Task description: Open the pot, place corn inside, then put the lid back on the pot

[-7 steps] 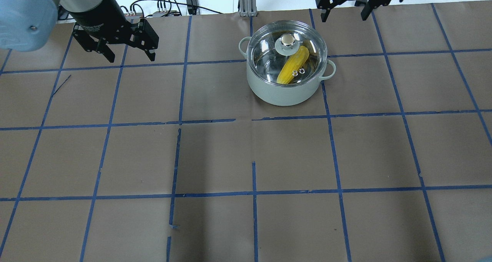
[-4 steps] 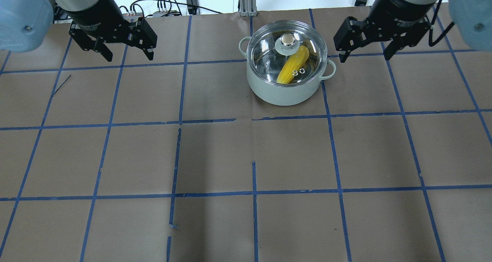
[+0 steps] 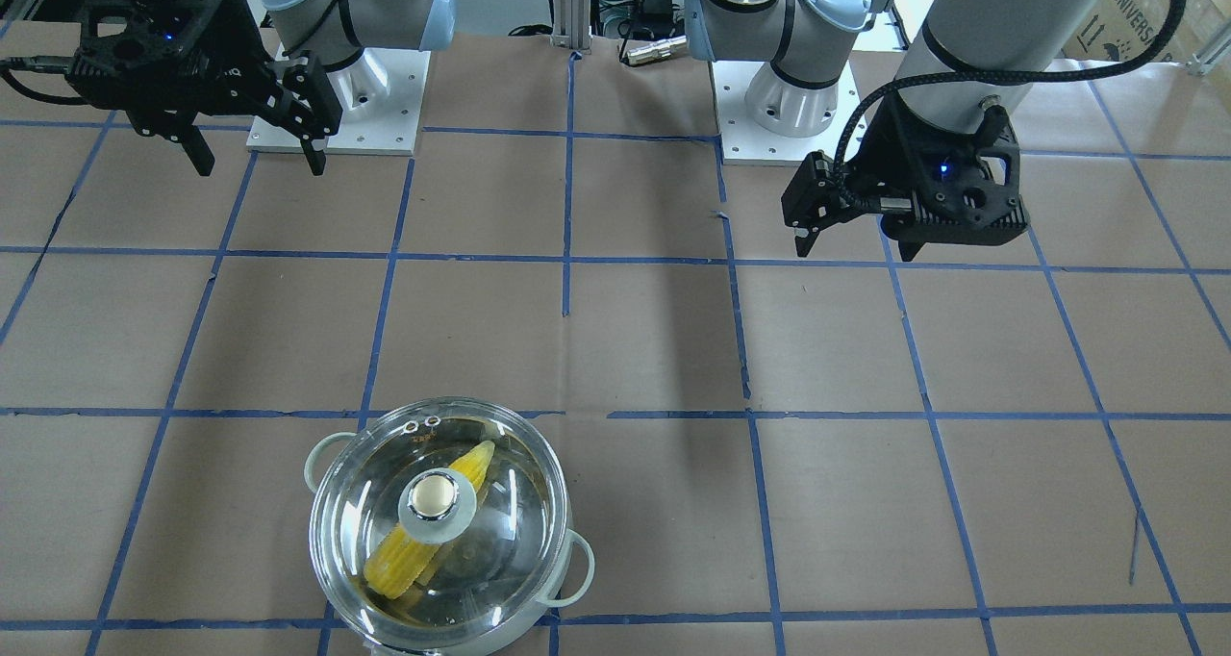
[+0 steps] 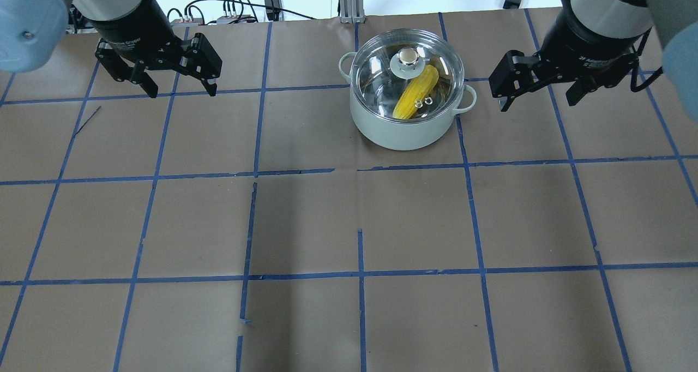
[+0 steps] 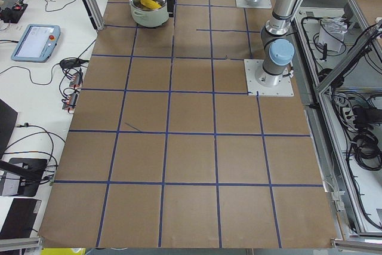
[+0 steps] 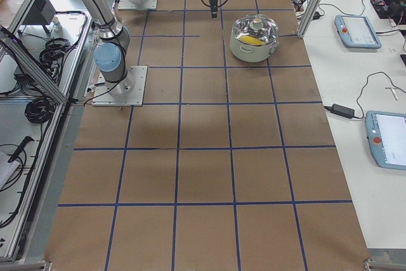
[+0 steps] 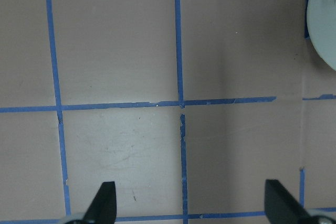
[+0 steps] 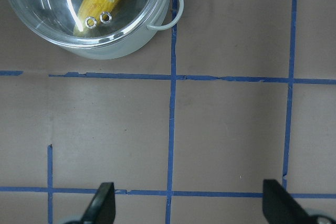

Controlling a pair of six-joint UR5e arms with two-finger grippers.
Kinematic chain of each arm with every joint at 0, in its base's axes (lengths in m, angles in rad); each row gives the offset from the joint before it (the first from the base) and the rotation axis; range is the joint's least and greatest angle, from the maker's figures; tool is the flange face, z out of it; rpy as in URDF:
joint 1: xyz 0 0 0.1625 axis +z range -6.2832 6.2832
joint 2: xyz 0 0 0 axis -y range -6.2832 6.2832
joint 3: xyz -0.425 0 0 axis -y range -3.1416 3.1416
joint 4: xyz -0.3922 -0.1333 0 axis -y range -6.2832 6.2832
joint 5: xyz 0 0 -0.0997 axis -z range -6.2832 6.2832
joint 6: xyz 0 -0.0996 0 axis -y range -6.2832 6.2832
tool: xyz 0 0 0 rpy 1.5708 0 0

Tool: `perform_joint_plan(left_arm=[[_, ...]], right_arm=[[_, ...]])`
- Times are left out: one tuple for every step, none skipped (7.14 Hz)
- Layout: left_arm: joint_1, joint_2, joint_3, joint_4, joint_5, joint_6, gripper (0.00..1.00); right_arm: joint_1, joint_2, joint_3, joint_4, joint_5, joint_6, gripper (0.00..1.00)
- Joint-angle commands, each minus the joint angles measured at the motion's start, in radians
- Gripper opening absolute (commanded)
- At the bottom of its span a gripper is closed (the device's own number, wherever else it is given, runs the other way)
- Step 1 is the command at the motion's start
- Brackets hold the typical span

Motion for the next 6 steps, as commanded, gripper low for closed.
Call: perform_joint_plan(left_arm=[[0.0,0.0,0.008,-0.004,0.001,0.0,1.0],[0.0,-0.003,0.02,-0.005,0.001,0.0,1.0],[0.0,-0.002,0.024,-0.008,0.001,0.0,1.0],[0.0,0.0,0.023,-0.01,0.001,0.0,1.0],[-0.003,0.003,0.021,-0.013,0.001,0.0,1.0],[-0.003,0.012,0.018,-0.011,0.002,0.0,1.0]], right_arm=[[0.002,-0.001,0.005,-0.005,-0.001,0.003,0.99],[0.002,0.0,0.003,-0.008,-0.001,0.003,0.99],[0.002,0.002,0.003,-0.01,-0.001,0.003,0.99],[0.002,0.002,0.003,-0.01,-0.001,0.001,0.99],[0.002,0.002,0.005,-0.01,-0.001,0.001,0.99],[0.002,0.003,0.005,-0.01,-0.001,0.001,0.99]])
